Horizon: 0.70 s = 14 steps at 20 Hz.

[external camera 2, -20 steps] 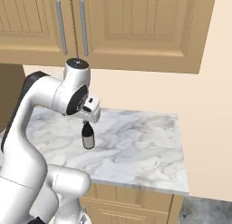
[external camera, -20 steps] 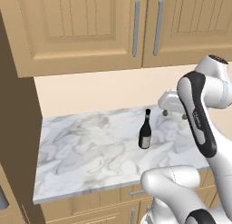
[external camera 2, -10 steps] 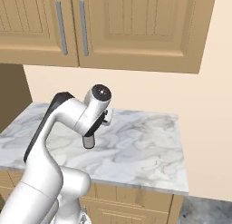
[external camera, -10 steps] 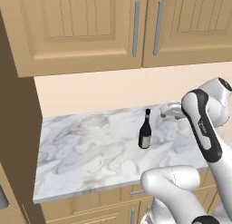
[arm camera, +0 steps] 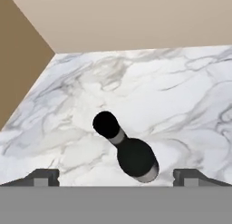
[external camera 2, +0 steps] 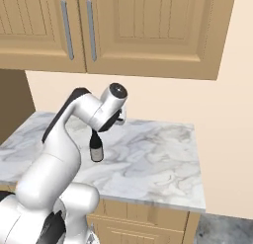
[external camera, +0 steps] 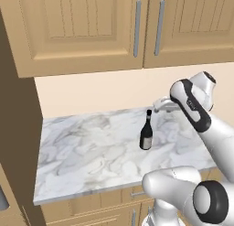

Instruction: Place the drinks on the dining counter in a tight cluster.

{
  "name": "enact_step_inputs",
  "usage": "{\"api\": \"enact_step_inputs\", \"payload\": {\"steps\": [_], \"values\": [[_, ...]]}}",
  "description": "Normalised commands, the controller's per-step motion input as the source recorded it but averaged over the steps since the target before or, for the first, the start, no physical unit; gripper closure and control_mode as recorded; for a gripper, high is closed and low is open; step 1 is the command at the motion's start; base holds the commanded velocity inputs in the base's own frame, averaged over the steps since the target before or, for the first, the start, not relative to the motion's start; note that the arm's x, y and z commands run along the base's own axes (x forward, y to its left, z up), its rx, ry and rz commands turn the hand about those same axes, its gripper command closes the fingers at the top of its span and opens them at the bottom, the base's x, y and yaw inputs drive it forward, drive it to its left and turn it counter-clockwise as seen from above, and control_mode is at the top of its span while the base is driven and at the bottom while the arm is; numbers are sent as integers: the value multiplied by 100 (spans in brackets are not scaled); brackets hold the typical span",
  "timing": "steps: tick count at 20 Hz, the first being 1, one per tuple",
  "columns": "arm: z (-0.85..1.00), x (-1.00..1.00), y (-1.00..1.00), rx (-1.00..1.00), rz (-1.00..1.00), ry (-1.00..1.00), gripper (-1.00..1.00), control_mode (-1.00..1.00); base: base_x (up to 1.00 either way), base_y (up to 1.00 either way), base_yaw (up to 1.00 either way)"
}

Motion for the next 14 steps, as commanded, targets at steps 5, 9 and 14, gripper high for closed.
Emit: {"api": "enact_step_inputs", "payload": {"steps": [5,9,14], "values": [[-20,21,0,0,0,-12,-100,-100,0,0,0],[-30,1,0,0,5,-24,-100,-100,0,0,0],[-11,-2,-1,0,27,-19,-100,-100,0,0,0]]}}
